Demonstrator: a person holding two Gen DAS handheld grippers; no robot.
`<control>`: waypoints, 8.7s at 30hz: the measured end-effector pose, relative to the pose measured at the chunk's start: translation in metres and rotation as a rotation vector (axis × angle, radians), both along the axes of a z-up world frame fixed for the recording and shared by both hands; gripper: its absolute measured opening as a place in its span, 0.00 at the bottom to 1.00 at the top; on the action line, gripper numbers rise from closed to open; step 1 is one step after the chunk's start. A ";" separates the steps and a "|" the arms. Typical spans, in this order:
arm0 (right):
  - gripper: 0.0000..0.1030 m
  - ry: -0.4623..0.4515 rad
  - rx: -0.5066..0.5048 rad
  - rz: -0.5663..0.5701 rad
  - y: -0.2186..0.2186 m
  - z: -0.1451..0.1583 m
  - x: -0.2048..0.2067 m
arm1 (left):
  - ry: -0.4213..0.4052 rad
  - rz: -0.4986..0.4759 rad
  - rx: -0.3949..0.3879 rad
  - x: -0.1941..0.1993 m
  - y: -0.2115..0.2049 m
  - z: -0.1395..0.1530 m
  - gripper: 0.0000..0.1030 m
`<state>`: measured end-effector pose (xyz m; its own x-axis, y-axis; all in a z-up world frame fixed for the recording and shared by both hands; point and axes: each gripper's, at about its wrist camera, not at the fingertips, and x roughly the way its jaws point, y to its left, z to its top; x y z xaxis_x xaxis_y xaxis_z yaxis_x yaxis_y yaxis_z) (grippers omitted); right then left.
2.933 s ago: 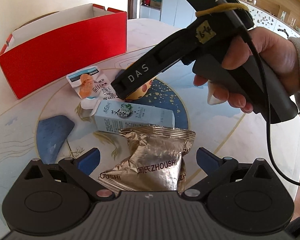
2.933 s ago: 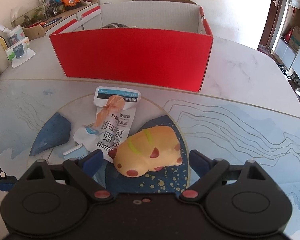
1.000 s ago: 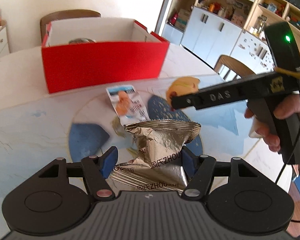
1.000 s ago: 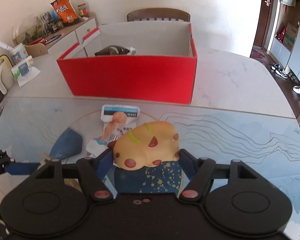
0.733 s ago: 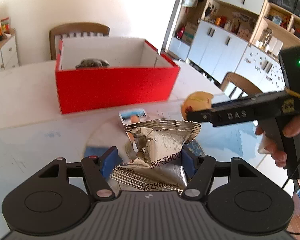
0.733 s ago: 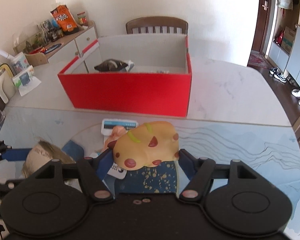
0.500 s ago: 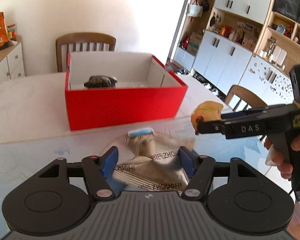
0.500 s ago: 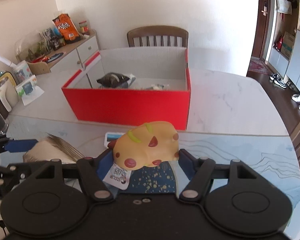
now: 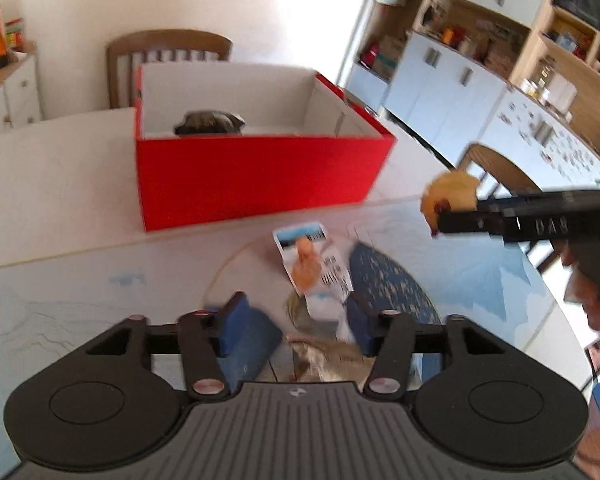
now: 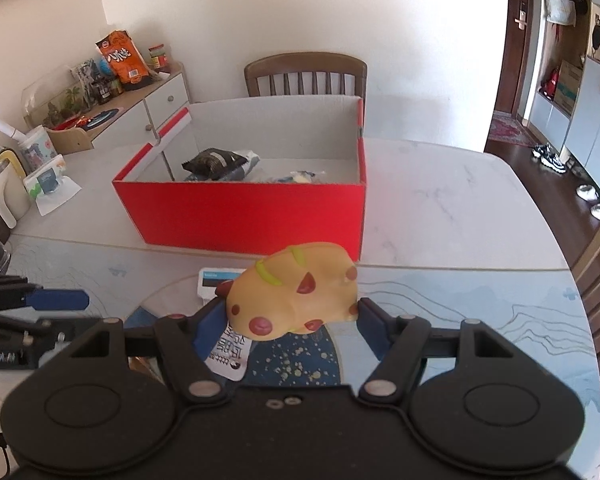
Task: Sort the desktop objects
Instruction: 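Close the left tool on the gold foil packet and lift while the right tool lifts the yellow toy, then carry the gold packet and yellow toy over the red box with both tools, then lower both tools into the box and open them to drop the items, then move both tools back over the remaining items on the table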
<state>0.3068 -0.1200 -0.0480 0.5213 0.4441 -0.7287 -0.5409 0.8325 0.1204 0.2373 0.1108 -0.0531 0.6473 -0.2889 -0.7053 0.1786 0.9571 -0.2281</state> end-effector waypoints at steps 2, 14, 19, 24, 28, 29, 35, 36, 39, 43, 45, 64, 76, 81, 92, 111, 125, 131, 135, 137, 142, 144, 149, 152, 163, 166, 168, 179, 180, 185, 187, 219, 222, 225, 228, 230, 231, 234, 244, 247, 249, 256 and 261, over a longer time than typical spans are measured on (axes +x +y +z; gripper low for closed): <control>0.68 0.008 -0.001 -0.003 -0.001 -0.002 -0.001 | -0.002 -0.035 0.025 -0.005 -0.004 -0.004 0.63; 0.68 0.034 -0.006 0.003 -0.002 -0.009 -0.003 | 0.075 -0.229 0.098 -0.012 -0.036 -0.039 0.83; 0.68 0.041 -0.007 0.001 -0.003 -0.011 -0.003 | 0.084 -0.262 0.173 -0.009 -0.045 -0.053 0.83; 0.68 0.046 -0.013 -0.002 -0.005 -0.013 -0.004 | 0.074 -0.248 0.187 -0.006 -0.047 -0.057 0.83; 0.68 0.048 -0.013 -0.004 -0.006 -0.014 -0.003 | 0.054 -0.253 0.218 -0.009 -0.048 -0.058 0.76; 0.68 0.048 -0.013 -0.005 -0.006 -0.014 -0.002 | 0.048 -0.254 0.230 -0.009 -0.049 -0.057 0.69; 0.68 0.051 -0.012 -0.006 -0.005 -0.015 -0.001 | 0.025 -0.243 0.226 -0.012 -0.047 -0.053 0.52; 0.68 0.051 -0.012 -0.006 -0.005 -0.015 -0.001 | 0.027 -0.235 0.222 -0.011 -0.047 -0.053 0.48; 0.68 0.050 -0.012 -0.006 -0.005 -0.015 -0.001 | 0.039 -0.210 0.188 -0.008 -0.042 -0.052 0.46; 0.68 0.051 -0.012 -0.007 -0.005 -0.015 -0.001 | 0.043 -0.184 0.163 -0.007 -0.037 -0.050 0.45; 0.68 0.051 -0.012 -0.008 -0.004 -0.015 0.000 | 0.047 -0.172 0.148 -0.008 -0.034 -0.049 0.44; 0.67 0.026 0.013 0.015 0.008 0.000 0.005 | -0.086 -0.024 0.047 0.011 -0.010 0.018 0.44; 0.67 -0.041 0.038 0.051 0.023 0.029 0.020 | -0.193 -0.006 0.051 0.045 -0.005 0.063 0.44; 0.67 -0.070 0.045 0.070 0.032 0.042 0.030 | -0.225 -0.014 0.075 0.061 -0.003 0.075 0.45; 0.66 -0.127 0.040 0.120 0.060 0.060 0.057 | -0.211 -0.009 0.112 0.102 0.007 0.083 0.45; 0.66 -0.157 -0.017 0.056 0.097 0.053 0.135 | -0.153 -0.042 0.208 0.184 0.007 0.062 0.45; 0.66 -0.117 -0.146 0.070 0.142 0.000 0.173 | -0.077 -0.008 0.248 0.217 0.022 0.027 0.45; 0.66 -0.092 -0.198 0.112 0.162 -0.020 0.180 | -0.058 0.008 0.236 0.224 0.029 0.019 0.45; 0.67 -0.064 -0.216 0.116 0.170 -0.029 0.187 | -0.051 0.004 0.236 0.229 0.030 0.016 0.45; 0.67 -0.050 -0.230 0.121 0.172 -0.034 0.191 | -0.038 0.004 0.232 0.231 0.031 0.014 0.45; 0.67 -0.003 -0.257 0.125 0.176 -0.045 0.196 | -0.025 0.004 0.224 0.235 0.033 0.009 0.45; 0.69 0.007 -0.260 0.122 0.176 -0.048 0.197 | -0.020 0.001 0.223 0.236 0.033 0.008 0.45; 0.71 0.015 -0.239 0.120 0.172 -0.048 0.196 | -0.013 0.001 0.221 0.239 0.034 0.005 0.46; 0.74 0.009 -0.224 0.129 0.170 -0.044 0.194 | -0.010 0.005 0.216 0.241 0.034 0.003 0.46; 0.74 -0.009 -0.178 0.201 0.148 -0.016 0.177 | -0.019 0.024 0.223 0.239 0.032 0.008 0.58; 0.75 -0.012 -0.169 0.201 0.138 -0.010 0.173 | -0.033 0.026 0.217 0.233 0.031 0.013 0.67; 0.75 -0.014 -0.163 0.200 0.133 -0.007 0.173 | -0.045 0.024 0.215 0.229 0.031 0.018 0.69; 0.75 -0.042 -0.140 0.206 0.111 0.017 0.153 | -0.091 -0.003 0.221 0.195 0.019 0.046 0.69; 0.75 -0.044 -0.137 0.208 0.109 0.020 0.150 | -0.096 -0.006 0.220 0.191 0.017 0.049 0.69; 0.75 -0.059 -0.127 0.211 0.103 0.032 0.130 | -0.110 -0.018 0.224 0.171 0.009 0.062 0.69; 0.75 -0.065 -0.121 0.211 0.099 0.035 0.123 | -0.116 -0.020 0.226 0.162 0.005 0.066 0.69; 0.75 -0.078 -0.001 0.121 0.033 0.029 -0.005 | -0.117 0.003 0.149 0.058 -0.020 0.062 0.69; 0.75 -0.073 0.000 0.114 0.031 0.021 -0.014 | -0.105 0.009 0.143 0.053 -0.022 0.056 0.69; 0.75 -0.090 -0.007 0.110 0.029 0.013 -0.024 | -0.089 0.022 0.128 0.050 -0.023 0.050 0.69; 0.75 -0.108 -0.019 0.105 0.028 0.005 -0.035 | -0.069 0.026 0.119 0.047 -0.025 0.043 0.69; 0.75 -0.104 -0.019 0.100 0.027 0.000 -0.040 | -0.056 0.025 0.118 0.045 -0.027 0.038 0.69; 0.75 -0.102 -0.020 0.098 0.027 -0.003 -0.042 | -0.049 0.023 0.115 0.045 -0.028 0.036 0.69; 0.75 -0.090 -0.020 0.086 0.026 -0.011 -0.048 | -0.034 0.022 0.114 0.044 -0.031 0.030 0.69; 0.75 -0.047 -0.021 0.096 0.031 -0.032 -0.064 | 0.030 0.032 0.106 0.041 -0.036 0.010 0.69; 0.75 -0.036 -0.024 0.090 0.032 -0.038 -0.066 | 0.060 0.034 0.101 0.042 -0.037 0.002 0.79; 0.75 -0.024 -0.025 0.093 0.033 -0.043 -0.067 | 0.078 0.031 0.102 0.043 -0.038 -0.003 0.83; 0.73 0.002 -0.055 0.133 0.042 -0.060 -0.069 | 0.123 0.027 0.092 0.044 -0.040 -0.017 0.94; 0.70 0.029 -0.075 0.163 0.050 -0.070 -0.065 | 0.135 0.040 0.077 0.049 -0.040 -0.021 0.96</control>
